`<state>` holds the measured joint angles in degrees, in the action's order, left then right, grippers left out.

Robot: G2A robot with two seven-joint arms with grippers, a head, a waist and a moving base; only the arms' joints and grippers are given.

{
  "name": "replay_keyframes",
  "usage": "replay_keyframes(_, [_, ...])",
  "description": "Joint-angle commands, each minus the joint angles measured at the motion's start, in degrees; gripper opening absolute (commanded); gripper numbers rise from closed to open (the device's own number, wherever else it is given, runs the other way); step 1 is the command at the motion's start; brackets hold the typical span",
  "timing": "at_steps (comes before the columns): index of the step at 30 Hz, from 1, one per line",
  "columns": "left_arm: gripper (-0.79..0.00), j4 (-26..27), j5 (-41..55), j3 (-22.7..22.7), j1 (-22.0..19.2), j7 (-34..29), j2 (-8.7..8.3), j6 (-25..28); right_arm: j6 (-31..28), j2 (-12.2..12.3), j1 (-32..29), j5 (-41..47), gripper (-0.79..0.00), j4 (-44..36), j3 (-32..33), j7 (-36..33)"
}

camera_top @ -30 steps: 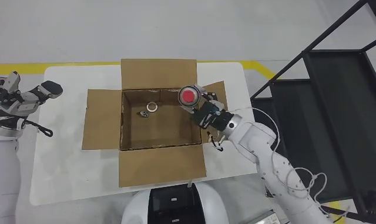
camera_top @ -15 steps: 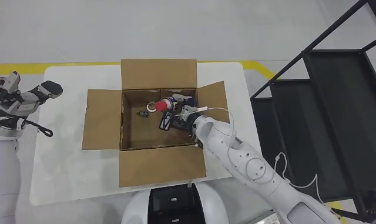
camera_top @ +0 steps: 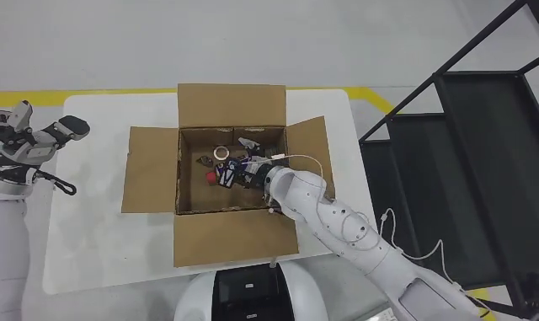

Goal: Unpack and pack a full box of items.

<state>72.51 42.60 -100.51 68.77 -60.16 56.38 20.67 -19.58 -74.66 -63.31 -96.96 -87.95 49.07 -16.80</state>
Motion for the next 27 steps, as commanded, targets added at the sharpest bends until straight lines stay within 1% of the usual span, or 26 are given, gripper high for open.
replay_keyframes(1, [0.0,-1.0,-4.0,0.5,-0.8,1.6,-0.15,-0.3,-4.0,0.6,-2.4,6.6,0.0,-3.2,3.2,0.9])
replay_keyframes(4, [0.0,-4.0,-10.8,1.9,-2.6,3.7,-0.38,-0.3,-11.1,1.9,-6.8,17.1,0.0,-8.5,9.3,1.4])
replay_keyframes(7, [0.0,-7.7,-15.8,4.3,-4.6,5.1,-0.3,0.1,-17.3,3.2,-11.7,28.1,0.0,-13.2,15.8,0.1])
replay_keyframes(10, [0.0,-11.2,-18.5,6.4,-6.5,5.7,-0.13,1.1,-20.7,4.4,-16.1,38.9,0.0,-17.2,22.0,-3.8])
replay_keyframes(13, [0.0,-14.4,-20.4,8.7,-8.3,5.4,0.14,1.8,-21.8,5.5,-20.0,49.6,0.0,-20.5,27.2,-9.4])
replay_keyframes(15, [0.0,-16.3,-21.7,10.7,-9.4,4.8,0.43,2.1,-21.5,6.2,-22.1,55.6,0.0,-22.4,30.5,-13.4])
replay_keyframes(18, [0.0,-18.6,-20.2,13.3,-10.9,1.9,1.01,2.9,-21.5,7.1,-24.7,62.5,0.0,-24.5,35.3,-17.4])
replay_keyframes(21, [0.0,-20.3,-16.8,14.9,-12.4,-1.7,1.51,2.8,-22.1,7.8,-27.1,68.7,0.0,-25.5,39.4,-19.0])
replay_keyframes(23, [0.0,-20.4,-13.0,15.6,-13.0,-5.4,1.83,1.9,-22.5,8.2,-28.3,72.1,0.0,-25.3,42.3,-19.1])
replay_keyframes(25, [0.0,-20.0,-9.1,15.6,-13.6,-9.0,1.98,0.6,-22.1,8.6,-29.4,75.4,0.0,-23.9,45.9,-18.1])
replay_keyframes(27, [0.0,-18.8,-7.4,15.4,-14.1,-11.4,1.96,0.2,-22.2,8.9,-30.3,79.4,0.0,-22.3,48.3,-17.9])
